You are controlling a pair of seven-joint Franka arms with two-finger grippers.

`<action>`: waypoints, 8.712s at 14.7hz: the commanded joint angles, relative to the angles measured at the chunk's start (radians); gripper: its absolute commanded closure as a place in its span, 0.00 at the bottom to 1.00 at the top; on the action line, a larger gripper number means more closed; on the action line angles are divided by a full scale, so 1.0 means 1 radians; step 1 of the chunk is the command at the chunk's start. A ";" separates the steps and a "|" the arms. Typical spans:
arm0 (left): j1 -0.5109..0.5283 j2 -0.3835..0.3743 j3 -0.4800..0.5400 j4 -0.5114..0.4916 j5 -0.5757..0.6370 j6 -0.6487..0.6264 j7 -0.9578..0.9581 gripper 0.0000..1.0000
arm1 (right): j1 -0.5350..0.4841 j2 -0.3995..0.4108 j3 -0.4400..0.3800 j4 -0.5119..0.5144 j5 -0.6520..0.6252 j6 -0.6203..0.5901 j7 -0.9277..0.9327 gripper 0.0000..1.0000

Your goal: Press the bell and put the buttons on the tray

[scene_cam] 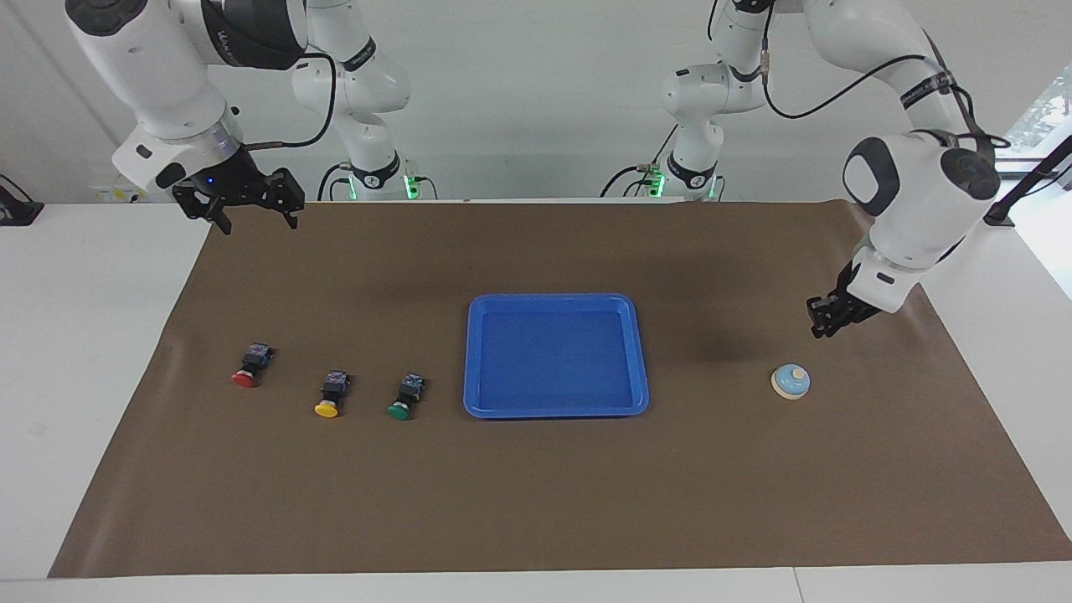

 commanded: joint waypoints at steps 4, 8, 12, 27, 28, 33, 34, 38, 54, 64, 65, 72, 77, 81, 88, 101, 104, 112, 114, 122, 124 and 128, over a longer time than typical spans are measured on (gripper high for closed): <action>0.001 -0.185 -0.005 -0.012 0.000 -0.184 -0.009 0.00 | -0.012 -0.015 0.009 -0.011 -0.005 -0.004 -0.004 0.00; -0.003 -0.230 -0.005 -0.009 0.000 -0.243 -0.003 0.00 | -0.012 -0.015 0.009 -0.011 -0.005 -0.004 -0.004 0.00; -0.006 -0.206 -0.007 0.065 -0.004 -0.303 -0.004 0.00 | -0.014 -0.016 0.009 -0.012 -0.005 -0.028 -0.005 0.00; -0.019 -0.201 -0.011 0.065 -0.006 -0.361 0.000 0.00 | 0.153 -0.043 0.012 -0.227 -0.002 0.235 0.287 0.00; -0.020 -0.208 -0.010 0.059 -0.006 -0.360 -0.001 0.00 | 0.173 -0.011 0.012 -0.239 -0.002 0.281 0.336 0.00; -0.005 -0.212 -0.007 0.065 -0.004 -0.349 -0.006 0.00 | 0.225 0.161 0.012 -0.254 -0.002 0.525 0.475 0.00; -0.003 -0.212 -0.005 0.065 -0.004 -0.350 -0.006 0.00 | 0.225 0.171 0.012 -0.280 -0.002 0.585 0.475 0.00; -0.006 -0.212 -0.007 0.065 -0.004 -0.349 -0.006 0.00 | 0.248 0.292 0.012 -0.290 -0.002 0.764 0.538 0.00; -0.005 -0.212 -0.007 0.065 -0.004 -0.349 -0.007 0.00 | 0.235 0.445 0.013 -0.264 -0.002 0.952 0.547 1.00; -0.005 -0.212 -0.007 0.065 -0.004 -0.349 -0.007 0.00 | 0.328 0.441 0.023 0.029 0.094 0.574 0.570 1.00; -0.005 -0.212 -0.007 0.065 -0.004 -0.349 -0.007 0.00 | 0.354 0.444 0.021 0.049 0.113 0.546 0.596 1.00; -0.005 -0.212 -0.007 0.065 -0.004 -0.349 -0.007 0.00 | 0.503 0.439 0.021 -0.064 0.113 0.663 0.749 1.00; -0.005 -0.212 -0.007 0.065 -0.004 -0.349 -0.007 0.00 | 0.520 0.438 0.020 -0.202 0.111 0.834 0.752 1.00; -0.005 -0.212 -0.007 0.065 -0.004 -0.349 -0.007 0.00 | 0.518 0.438 0.020 -0.212 0.110 0.842 0.763 1.00; -0.005 -0.212 -0.007 0.065 -0.004 -0.349 -0.007 0.00 | 0.494 0.404 0.014 -0.143 0.110 0.706 0.808 0.00; -0.005 -0.212 -0.007 0.065 -0.004 -0.349 -0.007 0.00 | 0.069 0.280 0.010 -0.168 0.022 0.551 0.343 0.00; -0.005 -0.212 -0.007 0.065 -0.004 -0.349 -0.007 0.00 | 0.015 0.280 0.010 -0.276 0.016 0.674 0.288 0.00; -0.005 -0.212 -0.007 0.065 -0.004 -0.349 -0.007 0.00 | 0.008 0.340 0.012 -0.425 0.016 0.956 0.285 0.00; -0.005 -0.212 -0.007 0.065 -0.004 -0.349 -0.007 0.00 | 0.008 0.341 0.012 -0.449 0.016 0.996 0.285 0.05; -0.005 -0.212 -0.007 0.065 -0.004 -0.349 -0.007 0.00 | 0.021 0.340 0.015 -0.413 0.016 0.938 0.278 1.00; -0.005 -0.212 -0.007 0.065 -0.004 -0.349 -0.007 0.00 | 0.024 0.335 0.023 -0.359 0.018 0.862 0.283 1.00; -0.005 -0.212 -0.007 0.065 -0.004 -0.349 -0.007 0.00 | 0.118 0.330 0.023 -0.200 0.021 0.666 0.349 1.00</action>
